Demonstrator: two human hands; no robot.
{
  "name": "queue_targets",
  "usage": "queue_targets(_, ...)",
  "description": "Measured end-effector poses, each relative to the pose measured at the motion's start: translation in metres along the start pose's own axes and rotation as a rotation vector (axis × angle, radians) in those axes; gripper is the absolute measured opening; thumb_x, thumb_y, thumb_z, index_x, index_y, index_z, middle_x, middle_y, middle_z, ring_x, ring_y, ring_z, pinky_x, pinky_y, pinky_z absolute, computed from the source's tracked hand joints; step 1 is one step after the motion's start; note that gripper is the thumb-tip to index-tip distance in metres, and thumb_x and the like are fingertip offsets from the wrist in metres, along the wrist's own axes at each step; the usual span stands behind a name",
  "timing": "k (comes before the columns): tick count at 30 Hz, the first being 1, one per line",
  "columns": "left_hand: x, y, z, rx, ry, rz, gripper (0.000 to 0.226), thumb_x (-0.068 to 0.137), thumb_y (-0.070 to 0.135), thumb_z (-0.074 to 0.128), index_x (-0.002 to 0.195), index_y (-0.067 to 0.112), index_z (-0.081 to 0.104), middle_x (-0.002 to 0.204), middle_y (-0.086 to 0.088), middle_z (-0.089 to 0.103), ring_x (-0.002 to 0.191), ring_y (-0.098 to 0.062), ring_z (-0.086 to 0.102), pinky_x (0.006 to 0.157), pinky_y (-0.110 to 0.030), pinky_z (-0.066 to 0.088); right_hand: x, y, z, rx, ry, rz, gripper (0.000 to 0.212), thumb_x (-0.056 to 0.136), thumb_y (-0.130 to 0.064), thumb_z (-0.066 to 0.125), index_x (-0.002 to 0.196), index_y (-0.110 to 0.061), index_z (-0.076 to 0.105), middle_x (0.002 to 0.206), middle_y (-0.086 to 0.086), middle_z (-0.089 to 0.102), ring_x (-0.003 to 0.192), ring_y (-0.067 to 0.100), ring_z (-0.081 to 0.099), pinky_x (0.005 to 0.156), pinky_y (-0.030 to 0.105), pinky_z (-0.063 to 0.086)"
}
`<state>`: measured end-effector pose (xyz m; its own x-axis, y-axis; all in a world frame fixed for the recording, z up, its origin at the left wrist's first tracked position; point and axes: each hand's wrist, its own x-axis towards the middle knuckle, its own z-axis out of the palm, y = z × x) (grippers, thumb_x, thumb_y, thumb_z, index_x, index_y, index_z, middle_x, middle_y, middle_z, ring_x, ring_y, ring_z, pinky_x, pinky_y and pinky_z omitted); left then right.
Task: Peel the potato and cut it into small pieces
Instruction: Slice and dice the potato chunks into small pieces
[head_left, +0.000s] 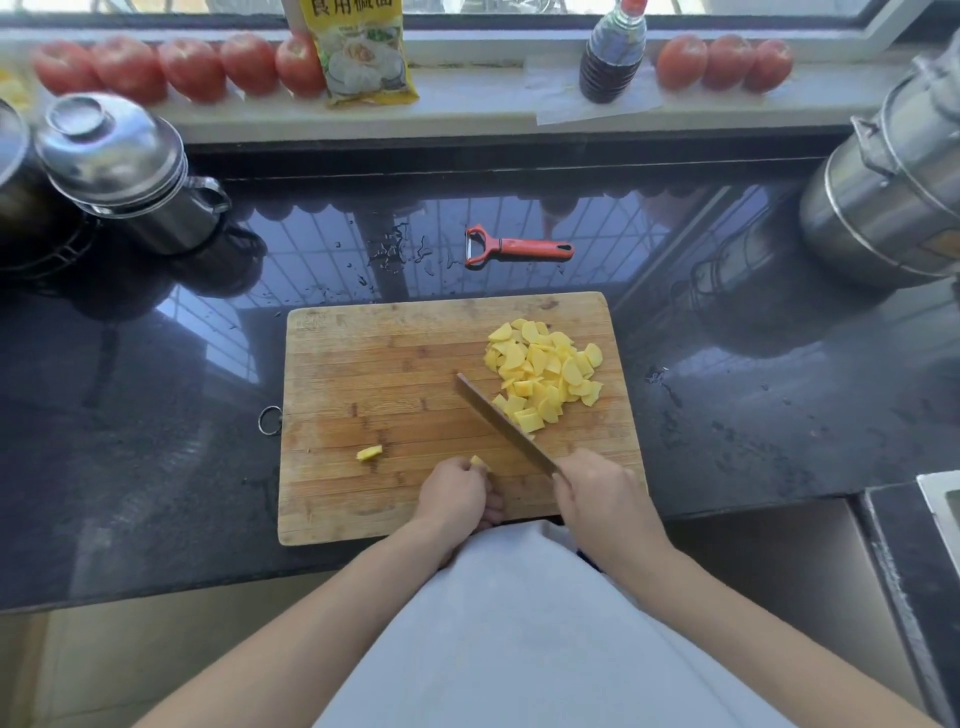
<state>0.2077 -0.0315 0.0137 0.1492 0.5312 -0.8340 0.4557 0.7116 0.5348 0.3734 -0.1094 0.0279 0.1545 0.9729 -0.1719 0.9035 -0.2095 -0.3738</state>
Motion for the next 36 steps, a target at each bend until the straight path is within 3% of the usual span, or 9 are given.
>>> queue_targets(5, 0.000, 0.001, 0.001, -0.003, -0.002, -0.015, 0.028, 0.104, 0.018, 0.041, 0.086, 0.007, 0.060, 0.088, -0.020, 0.076, 0.077, -0.034, 0.075, 0.065, -0.036, 0.058, 0.001, 0.002, -0.018, 0.052, 0.004, -0.033, 0.014, 0.096, -0.015, 0.059, 0.084, -0.016, 0.066, 0.073, -0.004, 0.053, 0.060, 0.021, 0.054, 0.053, 0.040, 0.048)
queue_targets(12, 0.001, -0.001, 0.000, 0.020, -0.003, 0.010, 0.028, 0.105, 0.019, 0.038, 0.088, 0.012, 0.060, 0.085, -0.018, 0.077, 0.082, -0.038, 0.077, 0.072, -0.043, 0.061, -0.017, -0.006, -0.003, -0.005, -0.021, -0.126, 0.021, 0.076, -0.006, 0.071, 0.065, -0.016, 0.055, 0.061, -0.003, 0.047, 0.043, 0.027, 0.049, 0.033, 0.033, 0.040)
queue_targets(18, 0.001, -0.001, -0.001, 0.015, -0.010, 0.007, 0.027, 0.104, 0.018, 0.037, 0.091, 0.012, 0.060, 0.086, -0.018, 0.077, 0.081, -0.036, 0.077, 0.069, -0.038, 0.061, -0.032, 0.000, -0.011, -0.050, -0.024, -0.145, 0.018, 0.074, -0.011, 0.067, 0.061, -0.017, 0.056, 0.057, -0.005, 0.041, 0.040, 0.025, 0.046, 0.031, 0.030, 0.036)
queue_targets(21, 0.002, -0.002, -0.001, 0.024, -0.009, 0.010, 0.029, 0.106, 0.019, 0.037, 0.091, 0.011, 0.060, 0.087, -0.018, 0.077, 0.083, -0.037, 0.077, 0.072, -0.041, 0.063, -0.044, 0.006, -0.013, -0.070, -0.053, -0.104, 0.028, 0.077, -0.008, 0.070, 0.061, -0.018, 0.049, 0.061, -0.009, 0.031, 0.040, 0.028, 0.045, 0.036, 0.033, 0.032)
queue_targets(26, 0.005, -0.002, 0.000, 0.008, -0.001, 0.012, 0.027, 0.105, 0.018, 0.043, 0.097, 0.009, 0.067, 0.083, -0.017, 0.077, 0.075, -0.034, 0.076, 0.070, -0.042, 0.064, -0.023, -0.008, 0.009, -0.119, -0.104, -0.121, 0.033, 0.061, -0.002, 0.084, 0.061, -0.015, 0.053, 0.058, -0.001, 0.044, 0.036, 0.028, 0.045, 0.032, 0.028, 0.031)
queue_targets(30, 0.004, -0.002, 0.001, -0.012, 0.007, 0.018, 0.026, 0.100, 0.014, 0.045, 0.092, 0.011, 0.070, 0.077, -0.016, 0.077, 0.074, -0.034, 0.076, 0.073, -0.045, 0.065, 0.001, -0.022, 0.024, -0.044, -0.045, -0.095, 0.021, 0.080, -0.009, 0.067, 0.066, -0.013, 0.053, 0.062, 0.003, 0.048, 0.041, 0.035, 0.050, 0.034, 0.033, 0.038)
queue_targets(32, 0.003, -0.003, 0.000, -0.009, 0.004, 0.013, 0.027, 0.101, 0.014, 0.044, 0.091, 0.010, 0.068, 0.078, -0.016, 0.077, 0.070, -0.031, 0.075, 0.064, -0.036, 0.062, -0.002, -0.019, 0.021, 0.010, -0.014, -0.093, 0.016, 0.084, -0.013, 0.058, 0.068, -0.013, 0.056, 0.064, 0.001, 0.049, 0.046, 0.033, 0.051, 0.037, 0.035, 0.040)
queue_targets(34, 0.002, -0.003, -0.001, 0.000, 0.002, 0.007, 0.028, 0.104, 0.017, 0.042, 0.091, 0.010, 0.066, 0.082, -0.016, 0.077, 0.067, -0.028, 0.073, 0.058, -0.031, 0.058, -0.009, -0.013, 0.013, 0.055, 0.037, -0.081, 0.015, 0.085, -0.014, 0.056, 0.070, -0.014, 0.058, 0.064, -0.001, 0.048, 0.049, 0.030, 0.051, 0.039, 0.036, 0.041)
queue_targets(36, 0.003, -0.004, -0.002, 0.001, -0.008, 0.000, 0.029, 0.106, 0.019, 0.040, 0.097, 0.009, 0.065, 0.084, -0.016, 0.078, 0.069, -0.028, 0.073, 0.062, -0.034, 0.060, -0.016, -0.006, 0.006, 0.057, 0.065, -0.092, 0.016, 0.085, -0.013, 0.058, 0.069, -0.014, 0.057, 0.064, -0.003, 0.046, 0.049, 0.027, 0.050, 0.038, 0.037, 0.041)
